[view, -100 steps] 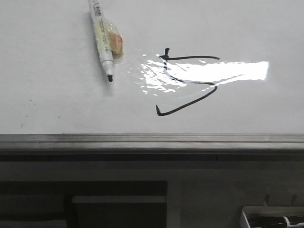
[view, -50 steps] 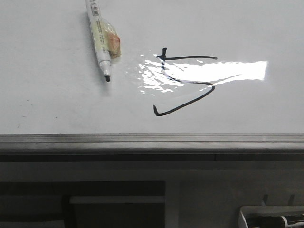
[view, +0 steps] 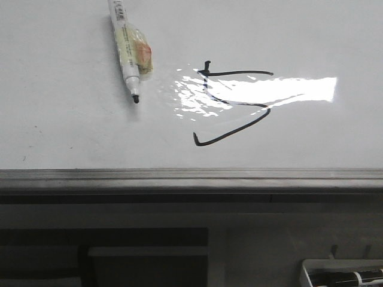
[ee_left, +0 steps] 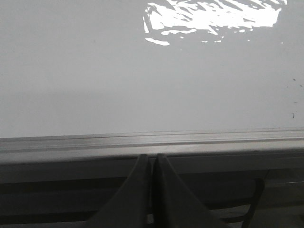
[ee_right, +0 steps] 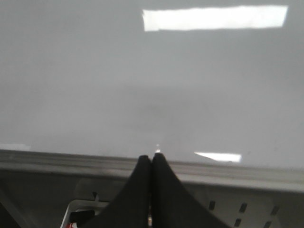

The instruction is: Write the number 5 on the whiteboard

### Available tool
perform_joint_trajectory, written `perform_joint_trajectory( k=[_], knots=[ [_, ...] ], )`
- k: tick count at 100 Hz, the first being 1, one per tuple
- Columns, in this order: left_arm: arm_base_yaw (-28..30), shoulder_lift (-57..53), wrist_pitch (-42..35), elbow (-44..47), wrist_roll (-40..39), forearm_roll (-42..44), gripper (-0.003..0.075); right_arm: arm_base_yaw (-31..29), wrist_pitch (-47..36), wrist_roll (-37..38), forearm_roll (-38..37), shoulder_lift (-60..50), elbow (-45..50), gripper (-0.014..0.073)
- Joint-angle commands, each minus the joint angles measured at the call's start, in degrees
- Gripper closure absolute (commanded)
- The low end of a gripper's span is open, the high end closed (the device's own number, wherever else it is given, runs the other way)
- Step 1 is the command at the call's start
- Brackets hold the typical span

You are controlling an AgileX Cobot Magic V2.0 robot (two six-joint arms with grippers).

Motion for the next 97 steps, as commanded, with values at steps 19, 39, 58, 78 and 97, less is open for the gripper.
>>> perform_joint_trajectory(
  k=[19,39,58,78,97],
  knots=[
    [0.0,-1.6,-3.7,-1.0,-0.6,-0.8,0.0741,-15.3,-17.0,-10.9,7.4,0.8,8.3,0.0662],
    [0.0,-1.6,-3.7,-1.0,-0.6,-0.8,0.0741,-16.3,-6.8,-11.1,8.8,-4.0,8.3,0.0662],
    [0.0,-1.6,-3.8,-1.0,-0.6,-0.9,0.0741,-15.8,-6.9,-14.2,8.7,-3.9,8.3,0.0662],
    [0.0,-1.6,-3.8,-1.0,-0.6,-0.9,0.0741,-15.6,-7.0,-14.2,8.7,-3.9,8.3,0.0662],
    [0.0,-1.6,-3.8,-1.0,-0.6,-0.9,0.0741,-15.6,-7.1,-14.2,8.7,-3.9,8.3,0.0662]
  ],
)
